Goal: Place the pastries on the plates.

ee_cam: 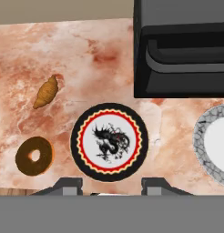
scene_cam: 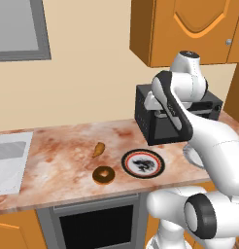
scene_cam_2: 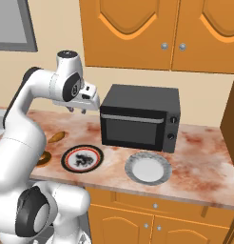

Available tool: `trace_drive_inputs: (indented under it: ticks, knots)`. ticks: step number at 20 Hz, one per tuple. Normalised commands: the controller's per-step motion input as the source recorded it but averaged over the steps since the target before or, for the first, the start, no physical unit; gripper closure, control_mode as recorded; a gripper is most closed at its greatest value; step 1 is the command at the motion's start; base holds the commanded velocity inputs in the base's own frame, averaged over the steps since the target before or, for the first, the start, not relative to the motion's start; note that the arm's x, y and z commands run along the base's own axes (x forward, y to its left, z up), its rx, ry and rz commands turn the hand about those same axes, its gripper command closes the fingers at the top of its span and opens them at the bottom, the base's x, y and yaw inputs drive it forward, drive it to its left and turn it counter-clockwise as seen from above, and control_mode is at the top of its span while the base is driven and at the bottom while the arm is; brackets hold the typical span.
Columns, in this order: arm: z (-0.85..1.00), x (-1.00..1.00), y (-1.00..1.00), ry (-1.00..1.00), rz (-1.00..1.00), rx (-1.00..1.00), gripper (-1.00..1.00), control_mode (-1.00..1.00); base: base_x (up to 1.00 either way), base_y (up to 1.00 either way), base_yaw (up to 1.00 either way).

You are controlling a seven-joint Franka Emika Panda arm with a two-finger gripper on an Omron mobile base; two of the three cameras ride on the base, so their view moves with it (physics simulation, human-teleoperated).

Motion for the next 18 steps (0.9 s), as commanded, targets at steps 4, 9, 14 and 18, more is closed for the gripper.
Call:
trace_drive_inputs:
  ticks: [4,9,14,18]
  knots:
    - [-0.13,0.00,0.09,0.00,0.00,-0.01,-1.00,-1.00,0.00,0.00,0.00]
    - [-0.18,0.02,0.31,0.00,0.00,0.00,-1.00,-1.00,0.00,0.00,0.00]
    - [-0.09,0.12,0.28,0.00,0.00,0.01,-1.00,-1.00,0.00,0.00,0.00]
    - [-0.19,0.36,0.53,0.00,-0.03,0.00,-1.00,-1.00,0.00,0.00,0.00]
